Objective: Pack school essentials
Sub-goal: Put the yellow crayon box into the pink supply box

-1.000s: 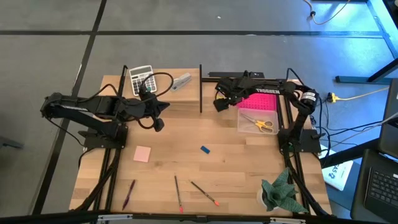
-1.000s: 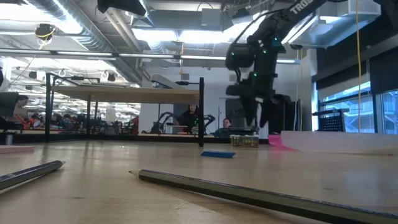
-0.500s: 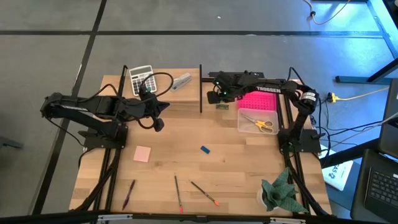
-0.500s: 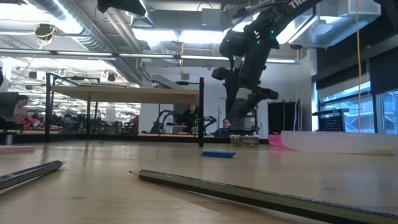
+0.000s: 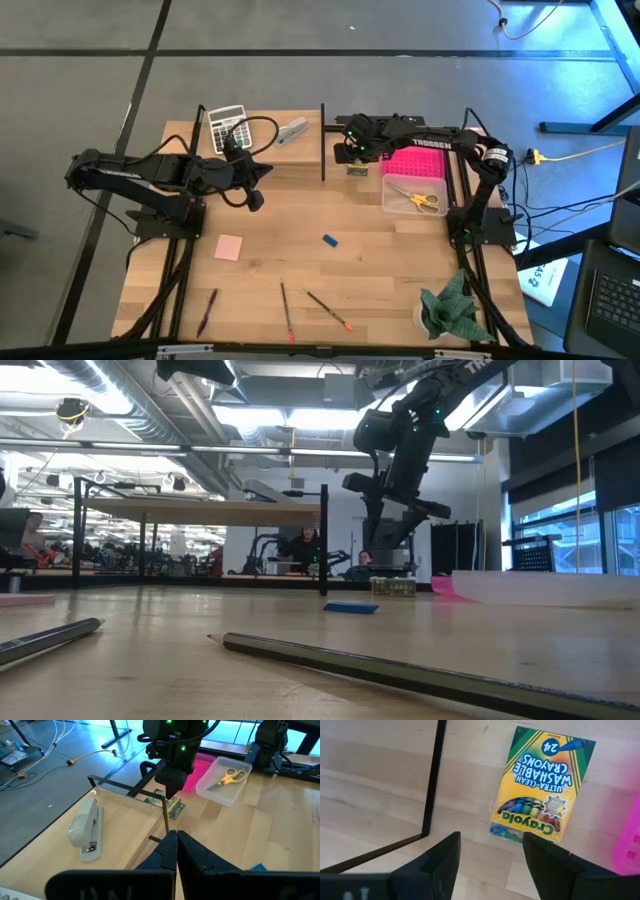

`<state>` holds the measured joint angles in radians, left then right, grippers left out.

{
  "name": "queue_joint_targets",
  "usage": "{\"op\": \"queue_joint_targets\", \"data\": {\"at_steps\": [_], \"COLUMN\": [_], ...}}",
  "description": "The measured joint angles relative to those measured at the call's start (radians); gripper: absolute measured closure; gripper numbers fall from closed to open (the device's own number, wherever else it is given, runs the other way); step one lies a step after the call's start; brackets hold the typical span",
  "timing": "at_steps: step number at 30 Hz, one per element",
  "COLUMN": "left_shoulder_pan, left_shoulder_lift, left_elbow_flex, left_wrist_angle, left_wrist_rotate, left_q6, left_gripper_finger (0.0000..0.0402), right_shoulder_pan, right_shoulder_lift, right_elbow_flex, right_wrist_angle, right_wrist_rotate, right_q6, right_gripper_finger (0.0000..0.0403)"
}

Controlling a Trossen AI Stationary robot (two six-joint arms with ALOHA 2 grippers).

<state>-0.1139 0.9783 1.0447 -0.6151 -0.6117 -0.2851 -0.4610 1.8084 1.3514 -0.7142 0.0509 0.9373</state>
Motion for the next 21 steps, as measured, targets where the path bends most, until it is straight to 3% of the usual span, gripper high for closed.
{"op": "queue_joint_targets", "data": {"at_steps": [13,16,21], "left_shoulder_pan": [0.000,0.000,0.000], "left_shoulder_lift": [0.000,0.000,0.000], "left_elbow_flex": [0.000,0.000,0.000], "left_wrist_angle": [0.000,0.000,0.000], "left_wrist_rotate": [0.000,0.000,0.000], "left_q6": [0.000,0.000,0.000], "left_gripper_finger": [0.0401,0.0401,0.0401], "right_shoulder_pan": [0.000,0.000,0.000], "right_shoulder_lift": [0.000,0.000,0.000], "right_elbow_flex": [0.000,0.000,0.000], "right_wrist_angle": [0.001,-0.015,-0.015], "right_wrist_rotate": [0.063,0.063,0.082], "right_q6": [-0.051,-0.051,-0.021], "right_gripper_finger": [0.0175,0.0146,0.0063]}}
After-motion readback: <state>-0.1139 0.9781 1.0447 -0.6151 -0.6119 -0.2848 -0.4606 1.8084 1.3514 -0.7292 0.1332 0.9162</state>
